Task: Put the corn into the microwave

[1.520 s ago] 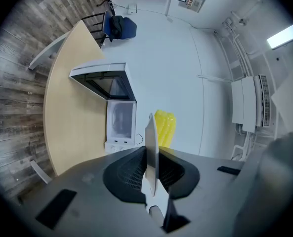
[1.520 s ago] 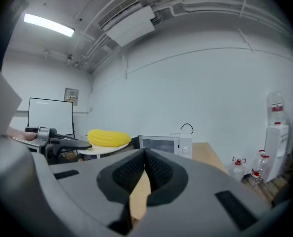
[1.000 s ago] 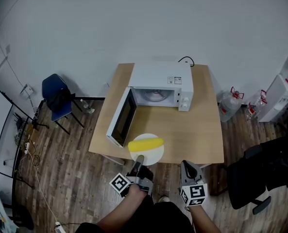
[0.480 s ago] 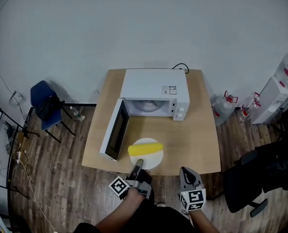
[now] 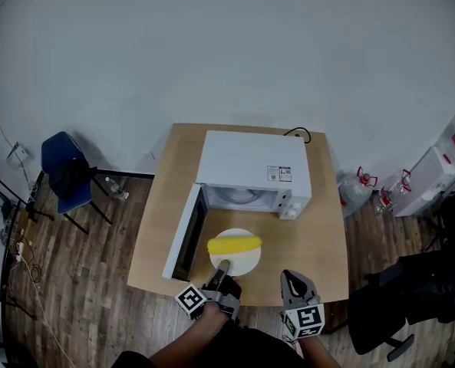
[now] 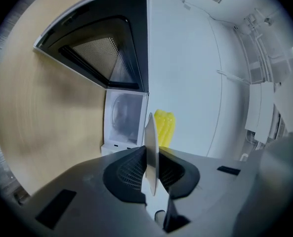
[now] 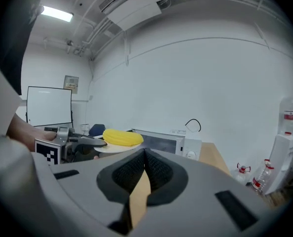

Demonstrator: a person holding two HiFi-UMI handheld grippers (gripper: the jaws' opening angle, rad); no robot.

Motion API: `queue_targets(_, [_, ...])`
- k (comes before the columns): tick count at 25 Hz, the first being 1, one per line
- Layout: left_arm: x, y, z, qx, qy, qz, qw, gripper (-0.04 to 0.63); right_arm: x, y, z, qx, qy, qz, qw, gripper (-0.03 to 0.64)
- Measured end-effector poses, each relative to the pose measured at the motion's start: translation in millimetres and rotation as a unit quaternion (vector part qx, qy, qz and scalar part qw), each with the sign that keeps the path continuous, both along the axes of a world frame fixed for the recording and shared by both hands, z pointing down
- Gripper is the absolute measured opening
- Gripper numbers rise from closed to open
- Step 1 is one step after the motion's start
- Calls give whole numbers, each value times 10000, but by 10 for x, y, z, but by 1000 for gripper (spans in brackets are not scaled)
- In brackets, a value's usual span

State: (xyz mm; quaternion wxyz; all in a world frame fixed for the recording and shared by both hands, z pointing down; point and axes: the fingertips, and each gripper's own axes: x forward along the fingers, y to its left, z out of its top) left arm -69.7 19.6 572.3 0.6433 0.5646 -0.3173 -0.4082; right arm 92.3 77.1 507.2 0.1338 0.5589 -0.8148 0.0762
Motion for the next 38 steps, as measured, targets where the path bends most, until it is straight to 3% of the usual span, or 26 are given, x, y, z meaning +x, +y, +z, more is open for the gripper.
queue_targets(4, [-21,-278,138,-53,-403,240,9989,35,-123,-266,-27,-19,9,7,10000,60])
queue_targets(7, [19,-482,134,41,-314,338,9989,35,-118,-432,-2,-85,81,132,9998,60])
queue_targets(12, [92,-730,315,10,-491,582,9971,34,-22,-628,-134,74,-8,541,9985,60])
queue_targets(16, [217,-894,342,12,-250,713,9971,35,65,-762,-272,214,100,834,9962,60])
queue_targets(22, [256,-1185,528,13,-167,642,9978,35,122,-912,-299,212,-38,923,9955,60])
queue_targets(31, [195,-1612,978,-103,-612,293,9976,35,104,-1377,-86,197,157,594,9979,60])
queue_targets(38, [261,-1868,1122,-38,-188,26,9998,35,87,-1591,-8,263,-184,361,9988,60])
